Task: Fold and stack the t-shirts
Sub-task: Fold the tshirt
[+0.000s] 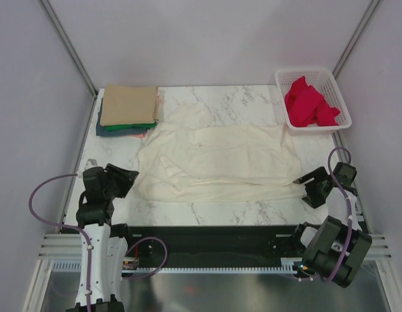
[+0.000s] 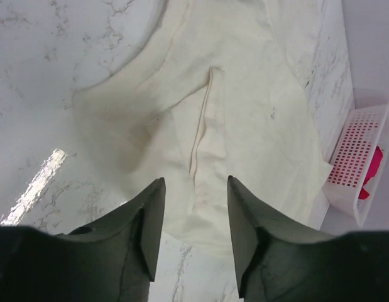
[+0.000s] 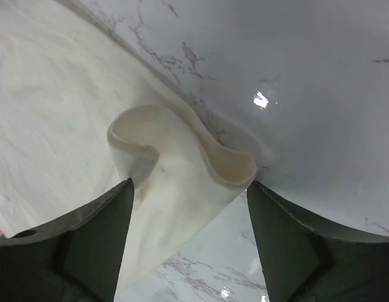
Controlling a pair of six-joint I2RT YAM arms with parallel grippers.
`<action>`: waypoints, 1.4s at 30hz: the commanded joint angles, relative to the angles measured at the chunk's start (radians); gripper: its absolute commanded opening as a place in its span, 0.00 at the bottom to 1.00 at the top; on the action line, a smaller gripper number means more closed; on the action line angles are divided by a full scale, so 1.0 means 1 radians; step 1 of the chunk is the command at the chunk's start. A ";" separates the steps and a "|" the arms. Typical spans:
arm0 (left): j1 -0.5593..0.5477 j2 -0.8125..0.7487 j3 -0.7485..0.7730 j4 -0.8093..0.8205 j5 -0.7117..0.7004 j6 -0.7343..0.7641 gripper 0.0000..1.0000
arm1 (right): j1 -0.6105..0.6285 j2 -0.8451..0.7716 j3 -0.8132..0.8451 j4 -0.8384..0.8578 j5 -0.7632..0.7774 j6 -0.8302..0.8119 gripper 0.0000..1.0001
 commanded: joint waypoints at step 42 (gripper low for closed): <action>-0.081 0.091 0.265 -0.074 0.118 0.432 0.53 | 0.241 0.020 0.014 0.152 0.123 0.104 0.52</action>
